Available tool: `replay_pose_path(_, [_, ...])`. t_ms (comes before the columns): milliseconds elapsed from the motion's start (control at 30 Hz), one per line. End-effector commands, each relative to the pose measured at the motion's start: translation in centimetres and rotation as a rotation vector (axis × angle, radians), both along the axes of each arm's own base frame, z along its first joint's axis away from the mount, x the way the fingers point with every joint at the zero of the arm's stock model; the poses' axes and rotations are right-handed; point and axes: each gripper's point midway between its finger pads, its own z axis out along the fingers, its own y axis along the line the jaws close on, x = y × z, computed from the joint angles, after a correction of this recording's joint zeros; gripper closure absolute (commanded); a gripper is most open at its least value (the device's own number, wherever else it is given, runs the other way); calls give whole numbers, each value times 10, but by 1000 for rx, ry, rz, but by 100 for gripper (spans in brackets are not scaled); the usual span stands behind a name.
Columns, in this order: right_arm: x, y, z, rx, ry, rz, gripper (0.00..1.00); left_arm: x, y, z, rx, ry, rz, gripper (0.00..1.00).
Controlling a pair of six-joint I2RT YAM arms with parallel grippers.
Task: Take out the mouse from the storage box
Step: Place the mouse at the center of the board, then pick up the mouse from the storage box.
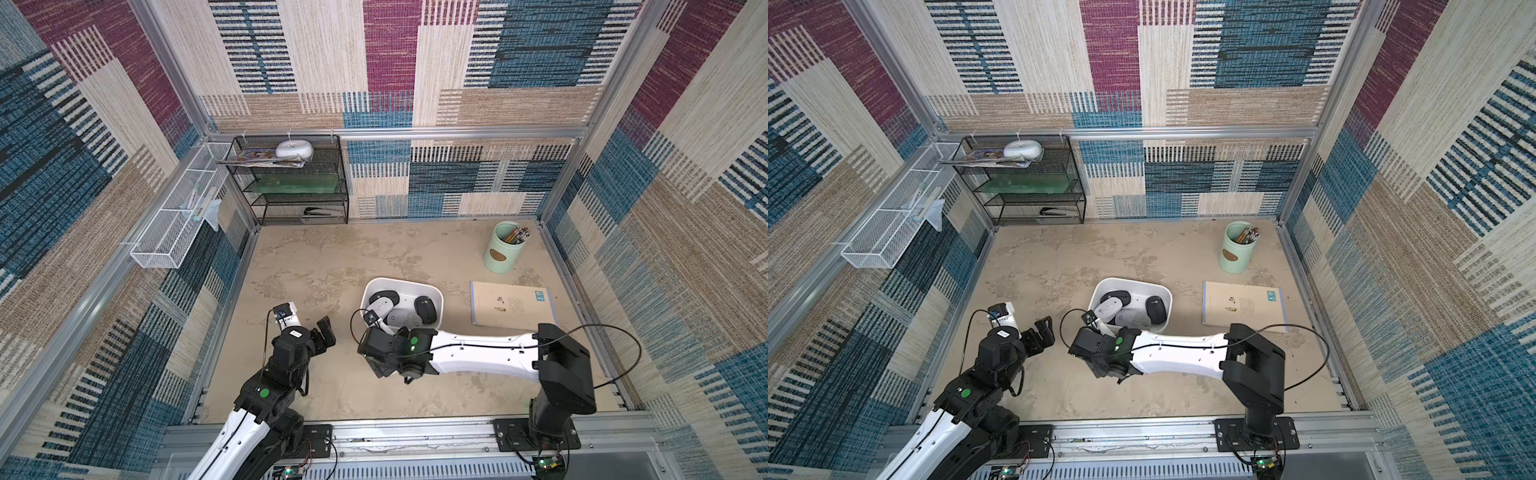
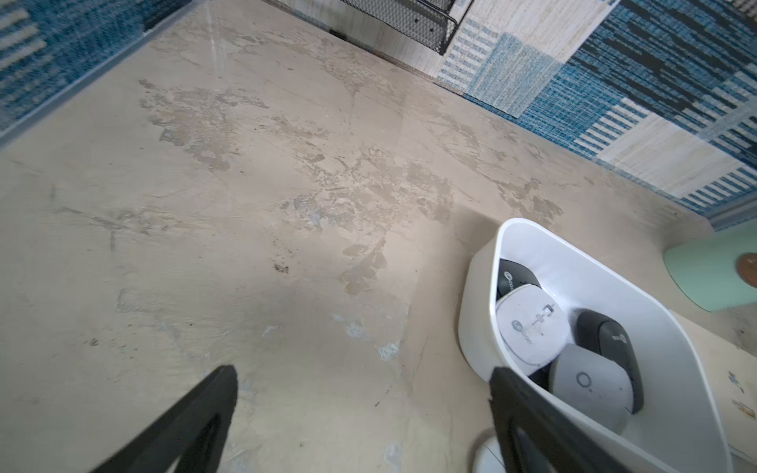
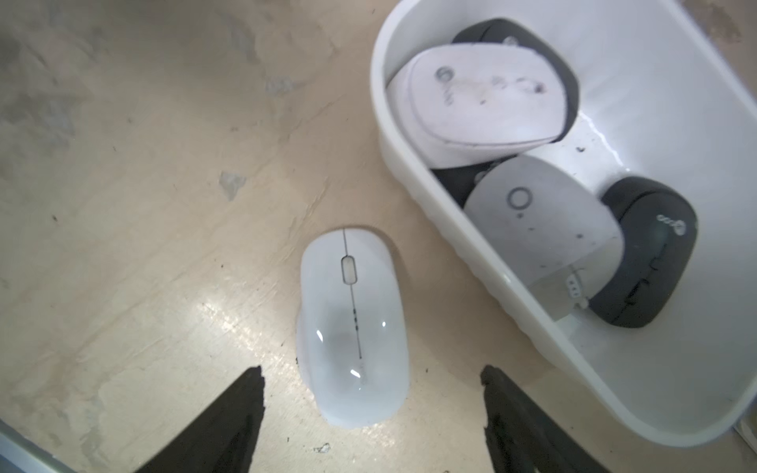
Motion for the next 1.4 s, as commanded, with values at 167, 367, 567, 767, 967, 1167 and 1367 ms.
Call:
replay_pose_path(167, [47,-36,35,273,24,-148,14,29,-83,4,-86,134,-313,1])
replay_pose_path(367, [87,-68,41,335,11,-242,14,45,-138,8,44,171,-469,3])
replay_pose_path(567, [110,-96,36,407,38,-331,14,55,-172,-1,193,235,-579,4])
replay_pose_path(767, [120,-108,28,451,64,-360,14,71,-181,-16,354,265,-671,4])
replay_pose_path(967, [119,-110,22,442,82,-357,15,83,-176,-35,369,325,-693,7])
replay_pose_path(1167, [117,-111,19,458,91,-367,15,86,-173,-54,371,399,-709,15])
replay_pose_path(1367, [115,-110,15,462,103,-368,15,87,-166,-65,422,430,-697,15])
